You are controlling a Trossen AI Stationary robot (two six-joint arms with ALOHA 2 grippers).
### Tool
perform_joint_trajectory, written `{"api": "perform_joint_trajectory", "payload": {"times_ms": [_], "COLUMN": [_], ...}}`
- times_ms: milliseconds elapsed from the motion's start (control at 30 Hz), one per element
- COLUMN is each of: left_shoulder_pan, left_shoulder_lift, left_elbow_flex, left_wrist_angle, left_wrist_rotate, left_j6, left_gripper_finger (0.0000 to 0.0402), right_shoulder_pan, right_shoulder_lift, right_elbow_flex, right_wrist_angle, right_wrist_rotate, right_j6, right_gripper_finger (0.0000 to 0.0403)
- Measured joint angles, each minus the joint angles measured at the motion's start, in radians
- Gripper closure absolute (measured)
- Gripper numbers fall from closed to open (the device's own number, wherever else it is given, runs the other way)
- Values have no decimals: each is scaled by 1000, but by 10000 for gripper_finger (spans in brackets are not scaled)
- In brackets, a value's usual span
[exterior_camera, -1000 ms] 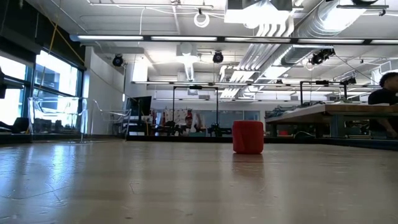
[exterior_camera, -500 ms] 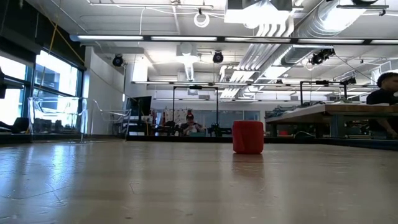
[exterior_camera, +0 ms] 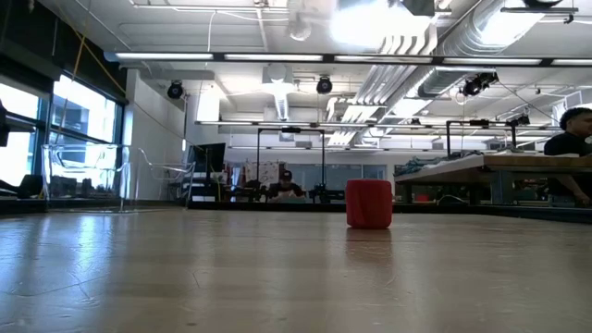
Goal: Roll bandage
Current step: Open the transparent zip bag
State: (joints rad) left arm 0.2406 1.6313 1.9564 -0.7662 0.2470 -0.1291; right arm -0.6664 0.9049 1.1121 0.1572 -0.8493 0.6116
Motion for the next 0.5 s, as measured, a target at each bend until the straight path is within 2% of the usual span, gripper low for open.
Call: {"api": "perform_joint_trajectory", "payload": {"times_ms": [100,200,333,500], "left_shoulder_pan": [-12,-18,-19,-20], "left_shoulder_lift": [15,28,45,57], "left_elbow_flex": [0,0,0,-2], "left_wrist_angle": [9,31,38,48], "left_wrist_rotate": [-10,-14,-16,4], "left_j6": [-5,-15,-33,-64], "left_gripper_finger": [395,392,391,391], "right_shoulder_pan": [0,29,108,231], "right_shoulder_lift": [33,83,167,299], "right_elbow_flex": [131,238,321,330], "right_wrist_angle": [-154,-227,-294,-402], "right_wrist_rotate": [74,110,112,146], "right_j6": [-160,-216,-270,-398], "right_gripper_finger": [402,389,343,278]}}
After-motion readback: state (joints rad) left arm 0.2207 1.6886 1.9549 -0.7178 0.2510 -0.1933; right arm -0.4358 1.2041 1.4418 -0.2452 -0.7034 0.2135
